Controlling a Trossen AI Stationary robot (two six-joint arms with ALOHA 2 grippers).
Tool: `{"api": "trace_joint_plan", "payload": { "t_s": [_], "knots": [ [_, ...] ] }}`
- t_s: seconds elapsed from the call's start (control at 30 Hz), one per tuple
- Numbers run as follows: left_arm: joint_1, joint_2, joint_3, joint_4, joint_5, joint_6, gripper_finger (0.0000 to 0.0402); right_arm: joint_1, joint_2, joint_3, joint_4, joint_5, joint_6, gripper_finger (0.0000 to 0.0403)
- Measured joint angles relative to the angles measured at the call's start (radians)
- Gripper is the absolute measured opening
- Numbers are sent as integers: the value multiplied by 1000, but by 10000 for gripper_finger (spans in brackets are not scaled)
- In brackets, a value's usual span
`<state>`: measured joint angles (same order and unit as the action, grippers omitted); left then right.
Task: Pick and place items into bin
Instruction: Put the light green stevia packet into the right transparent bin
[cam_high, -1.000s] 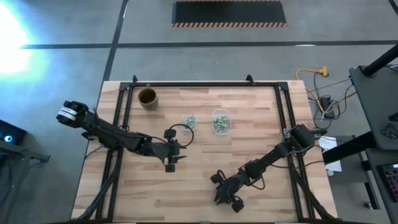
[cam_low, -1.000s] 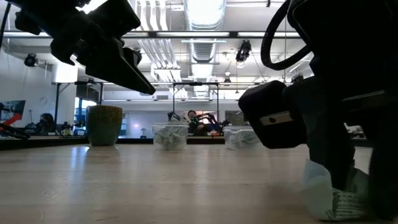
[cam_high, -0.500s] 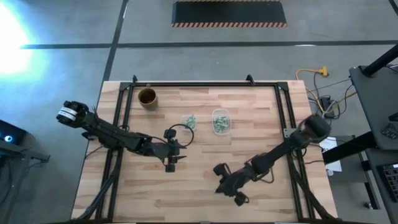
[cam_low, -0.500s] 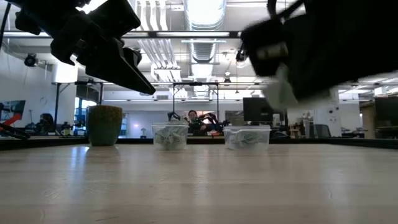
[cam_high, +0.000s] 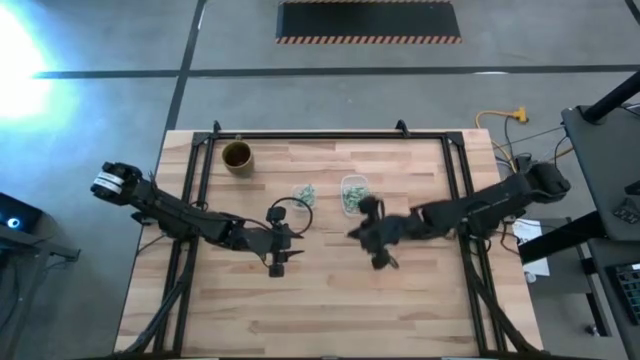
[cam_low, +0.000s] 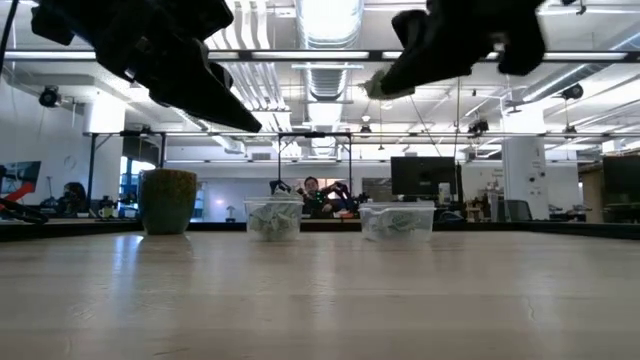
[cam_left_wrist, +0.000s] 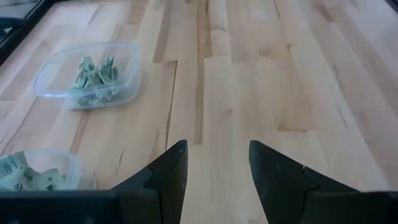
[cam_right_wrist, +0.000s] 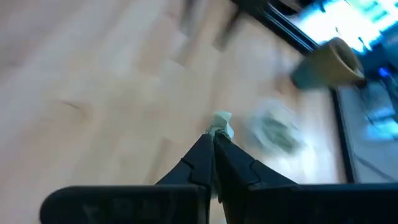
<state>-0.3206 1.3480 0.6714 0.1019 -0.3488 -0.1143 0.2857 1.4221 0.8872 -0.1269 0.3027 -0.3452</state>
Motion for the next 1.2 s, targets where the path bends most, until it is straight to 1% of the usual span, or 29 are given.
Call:
{"api": "trace_joint_plan", "payload": {
  "t_s": [0.23, 0.33, 0.43, 0.6, 0.77, 1.0, 1.1, 1.2],
  "knots": [
    [0, -1, 1, 30, 0, 20, 155, -194, -92, -85, -18, -16, -3, 8],
    [0, -1, 0, 34, -1, 73, 155, -271, -111, -114, -14, -65, -8, 8],
    [0, 0, -2, 54, -5, 104, 155, -344, -115, -139, 24, -139, -28, 8],
    [0, 0, -3, 56, -75, 127, 155, -453, -108, -199, 155, -237, -81, 8],
    [0, 0, -3, 56, -184, 128, 155, -555, -93, -232, 236, -352, -86, 8],
    [0, 0, -3, 60, -286, 127, 155, -631, -78, -273, 290, -451, -81, 8],
    [0, 0, -8, 99, -292, 127, 155, -647, -78, -294, 327, -515, -67, 8],
    [0, 0, -9, 124, -292, 129, 155, -657, -78, -319, 350, -532, -62, 8]
  ]
}}
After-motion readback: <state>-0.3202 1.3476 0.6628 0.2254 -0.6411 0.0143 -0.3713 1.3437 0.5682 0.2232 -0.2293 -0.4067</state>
